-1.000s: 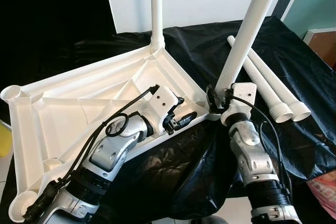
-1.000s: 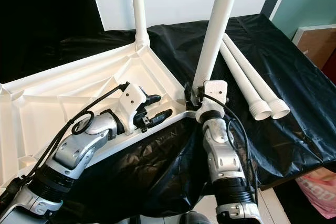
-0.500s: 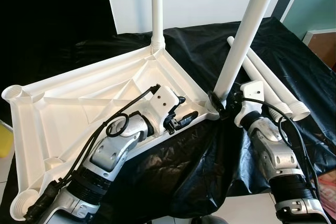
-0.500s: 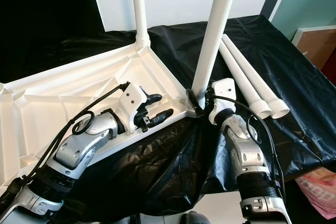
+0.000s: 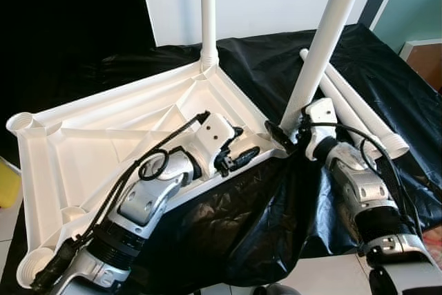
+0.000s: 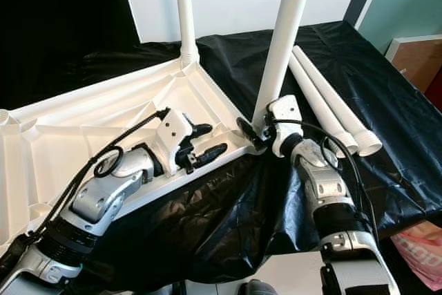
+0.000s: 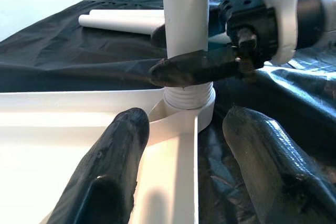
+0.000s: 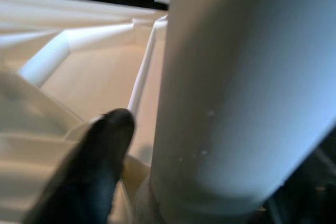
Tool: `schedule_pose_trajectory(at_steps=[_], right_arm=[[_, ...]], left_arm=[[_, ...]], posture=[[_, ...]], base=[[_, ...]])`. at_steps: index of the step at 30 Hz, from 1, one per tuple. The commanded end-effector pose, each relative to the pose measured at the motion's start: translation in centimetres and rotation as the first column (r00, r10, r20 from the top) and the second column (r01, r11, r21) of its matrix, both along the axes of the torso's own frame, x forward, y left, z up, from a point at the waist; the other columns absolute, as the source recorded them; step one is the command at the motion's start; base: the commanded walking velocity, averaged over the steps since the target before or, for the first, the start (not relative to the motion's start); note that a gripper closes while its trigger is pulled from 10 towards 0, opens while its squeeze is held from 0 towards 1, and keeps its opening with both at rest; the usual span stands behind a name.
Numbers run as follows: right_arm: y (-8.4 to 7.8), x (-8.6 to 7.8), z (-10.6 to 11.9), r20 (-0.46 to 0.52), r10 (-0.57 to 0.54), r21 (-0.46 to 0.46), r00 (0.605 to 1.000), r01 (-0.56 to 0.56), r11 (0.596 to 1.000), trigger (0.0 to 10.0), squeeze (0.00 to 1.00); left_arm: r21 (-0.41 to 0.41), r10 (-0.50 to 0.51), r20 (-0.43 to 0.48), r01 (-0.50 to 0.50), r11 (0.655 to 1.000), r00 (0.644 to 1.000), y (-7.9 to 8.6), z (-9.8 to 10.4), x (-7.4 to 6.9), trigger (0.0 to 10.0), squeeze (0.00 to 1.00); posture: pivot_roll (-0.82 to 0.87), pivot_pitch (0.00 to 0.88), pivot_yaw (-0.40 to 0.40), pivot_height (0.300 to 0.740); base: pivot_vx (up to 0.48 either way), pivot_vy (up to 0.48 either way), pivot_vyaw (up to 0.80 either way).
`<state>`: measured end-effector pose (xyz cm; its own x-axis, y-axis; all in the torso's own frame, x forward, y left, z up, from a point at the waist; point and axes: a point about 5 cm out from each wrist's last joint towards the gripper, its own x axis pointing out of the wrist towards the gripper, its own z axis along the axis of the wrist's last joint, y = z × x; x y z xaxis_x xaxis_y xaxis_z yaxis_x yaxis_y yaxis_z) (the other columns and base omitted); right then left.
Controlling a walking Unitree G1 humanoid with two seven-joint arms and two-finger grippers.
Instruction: Building children table
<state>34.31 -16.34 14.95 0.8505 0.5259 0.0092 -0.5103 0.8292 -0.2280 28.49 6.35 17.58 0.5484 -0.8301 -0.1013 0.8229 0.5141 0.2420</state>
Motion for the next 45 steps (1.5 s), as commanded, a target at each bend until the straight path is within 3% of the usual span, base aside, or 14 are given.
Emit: schedule_pose_trajectory(at_steps=[1, 10, 11, 12, 21, 28, 32, 38, 40, 42, 43, 44, 45], right_arm=[[-0.2, 0.0, -0.5, -0.013, 0.004, -0.031, 1.000, -0.004, 1.000, 0.0, 0.00], [-0.5, -0.1, -1.0, -0.028, 0.011, -0.015, 1.000, -0.011, 1.000, 0.0, 0.00], [-0.5, -0.1, -1.1, -0.030, 0.008, -0.008, 1.000, -0.008, 1.000, 1.3, 0.00], [-0.4, -0.2, -1.2, -0.031, 0.005, 0.003, 1.000, -0.005, 1.000, 10.0, 0.00], [0.0, -0.4, -1.3, -0.029, -0.064, 0.040, 0.998, 0.065, 0.997, 10.0, 0.00], [0.7, -0.6, -1.2, -0.031, -0.218, 0.109, 0.975, 0.220, 0.969, 10.0, 0.00], [1.0, -0.9, -1.2, -0.041, -0.368, 0.149, 0.929, 0.369, 0.917, 10.0, 0.00], [1.8, -1.7, -1.6, -0.060, -0.470, 0.171, 0.880, 0.473, 0.864, 10.0, 0.00], [2.4, -2.1, -1.8, -0.062, -0.538, 0.182, 0.841, 0.539, 0.822, 10.0, 0.00], [2.4, -2.1, -1.8, -0.062, -0.538, 0.182, 0.841, 0.539, 0.822, 10.0, 0.00], [2.6, -2.3, -1.9, -0.067, -0.578, 0.186, 0.813, 0.579, 0.794, 10.0, 0.00], [2.6, -2.3, -1.9, -0.067, -0.578, 0.186, 0.813, 0.579, 0.794, 10.0, 0.00], [2.8, -2.5, -2.0, -0.084, -0.622, 0.196, 0.779, 0.625, 0.756, 10.0, 0.00]], left_arm=[[0.016, -0.071, 0.002, 0.071, 0.997, 0.997, -0.2, 0.1, -0.5, 10.0, 0.00], [0.013, -0.066, -0.001, 0.066, 0.998, 0.998, -0.2, 0.1, -0.6, 10.0, 0.00], [0.011, -0.066, -0.002, 0.066, 0.998, 0.998, -0.2, 0.1, -0.6, 10.0, 0.00], [0.010, -0.067, -0.003, 0.067, 0.998, 0.998, -0.2, 0.1, -0.6, 10.0, 0.00], [0.003, -0.063, -0.006, 0.063, 0.998, 0.998, -0.4, 0.1, -0.7, 10.0, 0.00], [-0.003, -0.057, -0.014, 0.057, 0.998, 0.998, -0.3, 0.0, -0.9, 10.0, 0.00], [-0.001, -0.054, -0.016, 0.054, 0.999, 0.998, -0.2, 0.0, -0.9, 10.0, 0.00], [0.002, -0.049, -0.017, 0.049, 0.999, 0.999, 0.0, 0.0, -0.9, 10.0, 0.00], [0.002, -0.051, -0.017, 0.051, 0.999, 0.999, 0.0, 0.0, -0.8, 10.0, 0.00], [0.002, -0.051, -0.017, 0.051, 0.999, 0.999, 0.0, 0.0, -0.8, 10.0, 0.00], [0.003, -0.052, -0.017, 0.052, 0.999, 0.999, 0.0, 0.0, -0.8, 10.0, 0.00], [0.003, -0.052, -0.017, 0.052, 0.999, 0.999, 0.0, 0.0, -0.8, 10.0, 0.00], [0.003, -0.053, -0.017, 0.053, 0.999, 0.998, 0.0, 0.1, -0.8, 10.0, 0.00]], posture=[[0.01, 0.074, -0.004, 0.740], [0.01, 0.091, -0.007, 0.740], [0.01, 0.094, -0.010, 0.740], [0.01, 0.097, -0.013, 0.740], [0.01, 0.109, -0.018, 0.740], [0.01, 0.121, -0.021, 0.740], [0.01, 0.123, -0.020, 0.740], [0.01, 0.122, -0.017, 0.740], [0.01, 0.121, -0.013, 0.740], [0.01, 0.121, -0.013, 0.740], [0.01, 0.122, -0.013, 0.740], [0.01, 0.122, -0.013, 0.740], [0.01, 0.121, -0.013, 0.740]], base=[[0.000, 0.000, 0.00], [0.000, 0.000, 0.00], [0.000, 0.000, 0.00], [0.000, 0.000, 0.00], [0.000, 0.000, 0.00], [0.000, 0.000, 0.00], [0.000, 0.000, 0.00], [0.000, 0.000, 0.00], [0.000, 0.000, 0.00], [0.000, 0.000, 0.00], [0.000, 0.000, 0.00], [0.000, 0.000, 0.00], [0.000, 0.000, 0.00]])
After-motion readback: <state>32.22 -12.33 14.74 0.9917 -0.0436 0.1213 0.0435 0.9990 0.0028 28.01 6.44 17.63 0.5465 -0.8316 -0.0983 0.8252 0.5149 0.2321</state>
